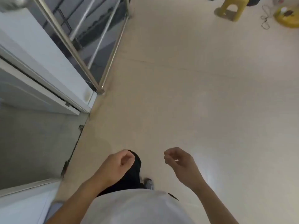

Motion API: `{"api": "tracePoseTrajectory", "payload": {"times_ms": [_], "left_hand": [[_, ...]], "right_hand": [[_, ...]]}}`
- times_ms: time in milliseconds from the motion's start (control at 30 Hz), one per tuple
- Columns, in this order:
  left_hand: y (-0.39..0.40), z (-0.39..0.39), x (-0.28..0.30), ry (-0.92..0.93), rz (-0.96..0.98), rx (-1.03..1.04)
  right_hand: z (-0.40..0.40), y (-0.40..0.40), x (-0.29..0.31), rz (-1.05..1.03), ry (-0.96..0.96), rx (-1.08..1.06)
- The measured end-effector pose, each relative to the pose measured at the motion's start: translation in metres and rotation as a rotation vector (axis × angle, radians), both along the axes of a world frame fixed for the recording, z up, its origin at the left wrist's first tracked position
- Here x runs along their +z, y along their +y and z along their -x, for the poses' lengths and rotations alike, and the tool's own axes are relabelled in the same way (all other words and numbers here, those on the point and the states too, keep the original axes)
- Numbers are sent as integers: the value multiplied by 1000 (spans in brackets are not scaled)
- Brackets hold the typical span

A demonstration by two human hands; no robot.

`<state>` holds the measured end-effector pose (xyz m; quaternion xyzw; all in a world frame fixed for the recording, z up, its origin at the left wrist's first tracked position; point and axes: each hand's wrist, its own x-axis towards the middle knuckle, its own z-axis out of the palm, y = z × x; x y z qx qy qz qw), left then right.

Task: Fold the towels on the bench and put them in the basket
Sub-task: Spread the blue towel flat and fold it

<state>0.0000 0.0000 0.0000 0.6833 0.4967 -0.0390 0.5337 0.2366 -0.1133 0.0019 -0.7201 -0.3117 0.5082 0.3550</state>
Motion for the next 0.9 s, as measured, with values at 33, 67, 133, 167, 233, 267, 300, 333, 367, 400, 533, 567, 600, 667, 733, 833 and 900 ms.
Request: {"api": "tracePoseTrajectory", "payload": {"times_ms": [33, 67, 133, 167, 233, 267, 300, 333, 367, 400, 533, 567, 600, 667, 733, 833, 900], "left_hand": [[14, -13, -7, -10, -26, -29], [29, -27, -8, 30, -53, -70], [63, -57, -7, 61, -64, -133], [83, -72, -10, 60, -69, -166], [124, -108, -11, 75, -88, -235], [149, -129, -10, 84, -95, -278], [175, -150, -11, 76, -104, -311], [199, -172, -8, 66, -112, -347], [222, -193, -4, 61, -119, -379], [244, -215, 0, 55, -125, -419], [329, -304, 15, 21, -161, -551], [349, -326, 18, 13, -173, -581], [369, -349, 21, 13, -184, -607], [407, -394, 23, 11, -198, -643], [443, -442, 22, -1, -217, -656], [494, -513, 19, 13, -224, -663], [526, -556, 21, 40, -229, -659]], "right_hand": [[-15, 11, -3, -25, -31, 28], [-29, 23, -3, -13, -84, 54], [-58, 51, -3, -7, -144, 107], [-71, 66, -4, -7, -170, 132], [-100, 99, -3, 17, -235, 187], [-117, 117, -1, 49, -263, 208], [-134, 136, 2, 68, -276, 203], [-151, 155, 8, 82, -287, 194], [-167, 171, 14, 92, -294, 179], [-183, 187, 20, 102, -309, 167], [-247, 243, 38, 145, -370, 126], [-263, 256, 41, 151, -378, 113], [-280, 268, 42, 157, -383, 97], [-315, 295, 41, 165, -384, 69], [-353, 323, 35, 171, -389, 65], [-420, 372, 25, 172, -387, 78], [-472, 410, 25, 163, -379, 107]]}}
